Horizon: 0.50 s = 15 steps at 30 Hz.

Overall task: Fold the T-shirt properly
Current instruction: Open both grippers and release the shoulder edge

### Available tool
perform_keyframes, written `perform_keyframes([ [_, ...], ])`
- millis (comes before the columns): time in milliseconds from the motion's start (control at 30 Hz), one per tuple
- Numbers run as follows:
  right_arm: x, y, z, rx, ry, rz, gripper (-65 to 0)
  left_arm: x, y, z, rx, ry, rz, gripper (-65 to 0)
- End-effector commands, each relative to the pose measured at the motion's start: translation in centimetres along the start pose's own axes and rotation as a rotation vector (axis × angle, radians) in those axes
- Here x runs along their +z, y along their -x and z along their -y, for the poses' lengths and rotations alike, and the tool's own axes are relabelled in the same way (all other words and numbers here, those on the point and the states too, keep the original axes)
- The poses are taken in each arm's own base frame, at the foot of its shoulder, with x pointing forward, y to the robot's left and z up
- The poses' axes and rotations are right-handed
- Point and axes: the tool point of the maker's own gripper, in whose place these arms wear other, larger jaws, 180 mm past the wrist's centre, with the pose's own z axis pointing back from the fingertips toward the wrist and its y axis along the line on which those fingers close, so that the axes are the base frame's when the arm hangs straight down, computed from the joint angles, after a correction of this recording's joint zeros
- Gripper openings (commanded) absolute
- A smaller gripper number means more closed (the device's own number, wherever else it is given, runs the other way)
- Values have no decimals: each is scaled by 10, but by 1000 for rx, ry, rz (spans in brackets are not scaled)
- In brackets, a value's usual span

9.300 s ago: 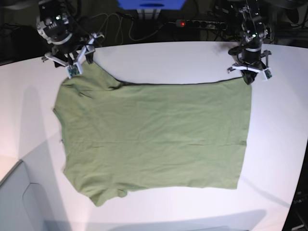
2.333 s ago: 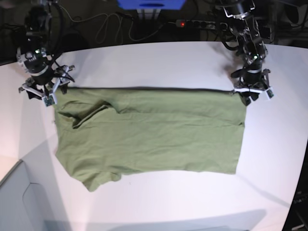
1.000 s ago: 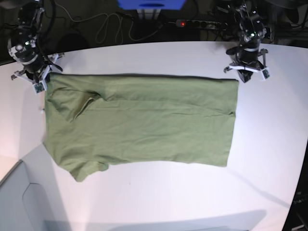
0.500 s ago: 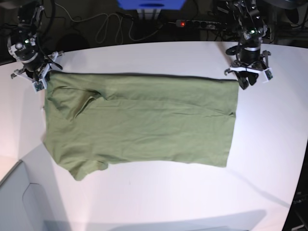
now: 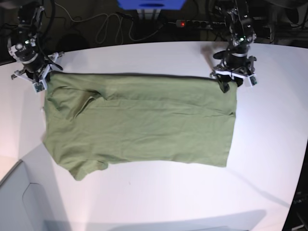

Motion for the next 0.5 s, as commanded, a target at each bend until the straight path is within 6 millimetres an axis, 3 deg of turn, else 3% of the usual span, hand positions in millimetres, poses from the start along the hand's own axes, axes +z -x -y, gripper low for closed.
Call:
perform_keyframes([
  [0,4,-7,4,22,1,27,-650,1,-3,0,-2,3,6,-380],
  [200,4,-6,6,23,6,23,-650,4,-3,-5,-3,-9,8,-640],
  [467,4,-5,7,26,7,19,-650,22,-13,-30,-4,-74,40,-650],
])
